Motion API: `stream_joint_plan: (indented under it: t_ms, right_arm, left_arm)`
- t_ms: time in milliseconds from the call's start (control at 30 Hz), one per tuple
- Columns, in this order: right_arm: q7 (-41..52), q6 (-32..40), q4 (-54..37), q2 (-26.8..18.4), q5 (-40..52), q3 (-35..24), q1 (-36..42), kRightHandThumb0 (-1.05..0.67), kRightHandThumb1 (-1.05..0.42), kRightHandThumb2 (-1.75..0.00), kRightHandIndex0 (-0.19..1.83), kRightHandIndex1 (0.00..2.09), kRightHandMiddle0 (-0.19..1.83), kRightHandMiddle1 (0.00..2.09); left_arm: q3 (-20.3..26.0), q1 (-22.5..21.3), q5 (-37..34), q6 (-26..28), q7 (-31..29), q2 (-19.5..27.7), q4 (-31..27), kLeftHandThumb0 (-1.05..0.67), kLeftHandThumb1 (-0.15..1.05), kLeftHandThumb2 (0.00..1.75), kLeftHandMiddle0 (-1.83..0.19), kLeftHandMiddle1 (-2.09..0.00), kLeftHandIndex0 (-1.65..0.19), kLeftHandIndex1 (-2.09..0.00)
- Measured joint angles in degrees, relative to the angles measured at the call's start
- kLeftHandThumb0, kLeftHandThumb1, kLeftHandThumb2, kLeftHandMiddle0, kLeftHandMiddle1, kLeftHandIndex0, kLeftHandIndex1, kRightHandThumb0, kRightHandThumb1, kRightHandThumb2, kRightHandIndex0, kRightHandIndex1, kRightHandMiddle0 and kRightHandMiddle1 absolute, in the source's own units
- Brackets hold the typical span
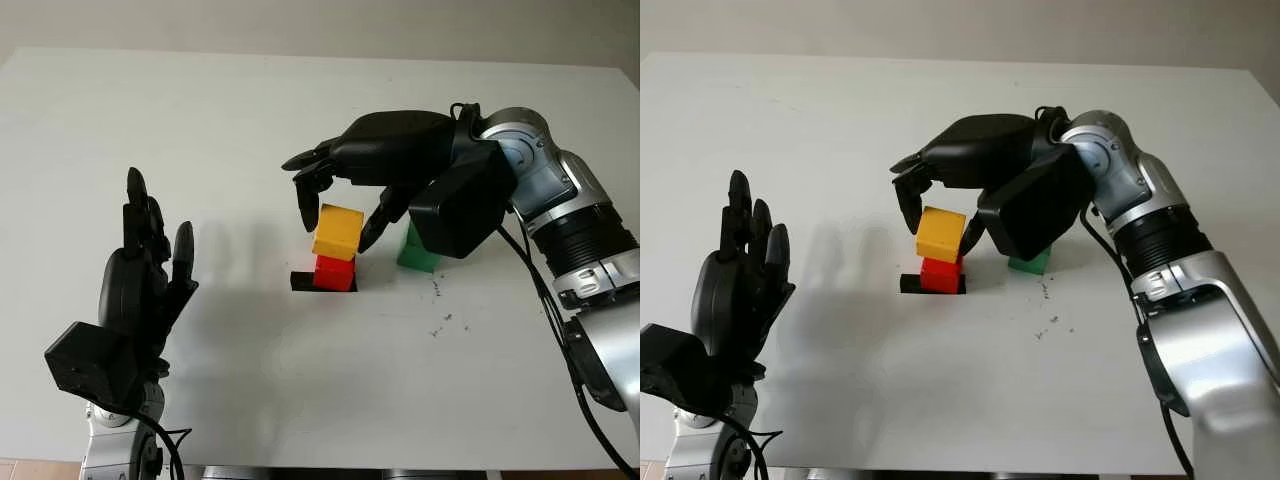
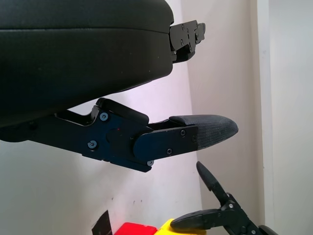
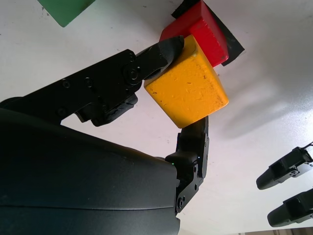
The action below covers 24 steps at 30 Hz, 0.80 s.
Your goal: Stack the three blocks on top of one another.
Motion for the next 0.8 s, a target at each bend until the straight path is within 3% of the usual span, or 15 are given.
stream_joint_plan:
  t_ms: [800]
  right_arm:
    - [1.33, -1.75, 0.62, 0.01, -0.28, 0.26, -0.49, -0.41, -0.95, -0.06, 0.15, 0.04, 0.35, 1.4]
  left_arm:
    - [-0.46, 1.25, 0.8, 0.56, 0.82, -1.03, -0.87, -0.65, 1.05, 0.55, 0.19, -0.01, 0.19, -0.01]
